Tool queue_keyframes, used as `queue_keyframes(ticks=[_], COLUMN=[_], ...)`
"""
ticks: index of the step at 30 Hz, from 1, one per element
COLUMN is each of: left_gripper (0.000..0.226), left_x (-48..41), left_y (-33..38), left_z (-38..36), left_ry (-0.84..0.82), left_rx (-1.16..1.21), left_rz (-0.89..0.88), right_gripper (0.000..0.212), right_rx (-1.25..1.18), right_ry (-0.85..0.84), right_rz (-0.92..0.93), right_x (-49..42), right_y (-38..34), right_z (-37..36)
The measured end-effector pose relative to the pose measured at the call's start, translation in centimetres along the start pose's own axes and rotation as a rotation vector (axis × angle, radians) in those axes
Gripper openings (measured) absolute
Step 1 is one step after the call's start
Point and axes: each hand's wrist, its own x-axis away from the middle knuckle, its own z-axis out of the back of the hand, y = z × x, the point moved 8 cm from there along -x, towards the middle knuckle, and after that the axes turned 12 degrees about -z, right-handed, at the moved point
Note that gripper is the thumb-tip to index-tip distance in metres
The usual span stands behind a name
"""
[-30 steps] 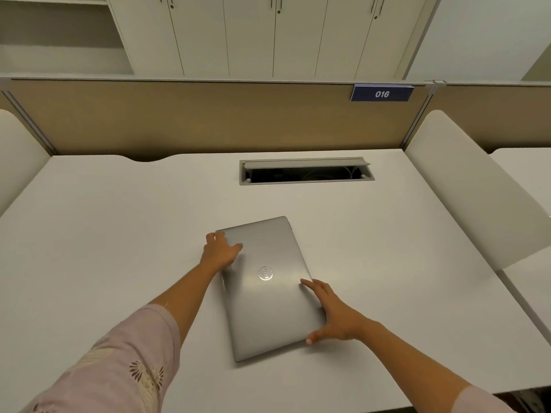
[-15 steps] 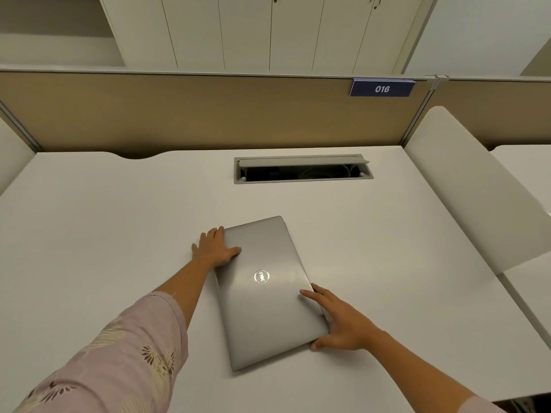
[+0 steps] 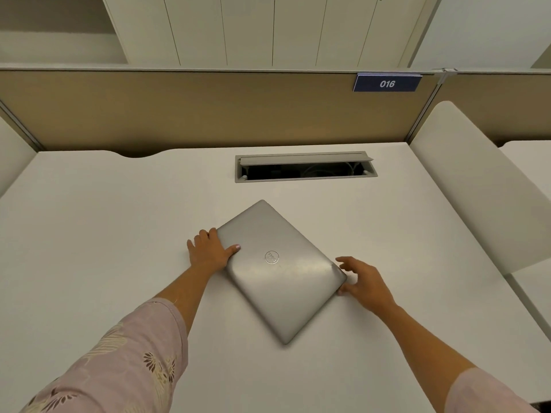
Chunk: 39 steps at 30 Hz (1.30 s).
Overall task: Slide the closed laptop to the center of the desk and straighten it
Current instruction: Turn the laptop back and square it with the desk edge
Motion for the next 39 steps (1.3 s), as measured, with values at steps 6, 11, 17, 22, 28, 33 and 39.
queue_keyframes(ticks=[6,11,17,22,28,33,39], left_gripper=[0.092,0.092,0.088,0.086,0.088,0.088,0.101], left_x=[-0.7,-0.6,0.1,0.6,1.2,2.0,4.0], left_y=[-0.7,-0.8,-0.7,-0.6,-1.3,-2.3,-4.8], left_z=[-0.5,-0.4,0.2,0.4,0.6,0.3,0.0], left_ry=[-0.086,-0.072,-0.023,0.006,-0.026,-0.033,-0.059], left_rx=[0.133,0.164,0.24,0.278,0.247,0.231,0.289], left_rz=[0.112,0.132,0.13,0.134,0.196,0.269,0.401], right_gripper=[0.072,0.057,0.045,0.068,0.066,0.064,0.058], right_rx=[0.013,0.153,0.17,0.403,0.577,0.657,0.768], right_ry=[0.001,0.165,0.003,-0.142,-0.044,-0.006,-0.008], right_rz=[-0.062,0.106,0.282,0.517,0.608,0.681,0.693], right_x=[0.6,3.1,6.3,9.6,9.5,9.0,7.6], right_y=[1.0,-2.1,-7.9,-9.9,-9.8,-9.5,-8.9], right_z=[-0.8,-0.5,-5.5,-12.9,-13.8,-13.3,-11.9])
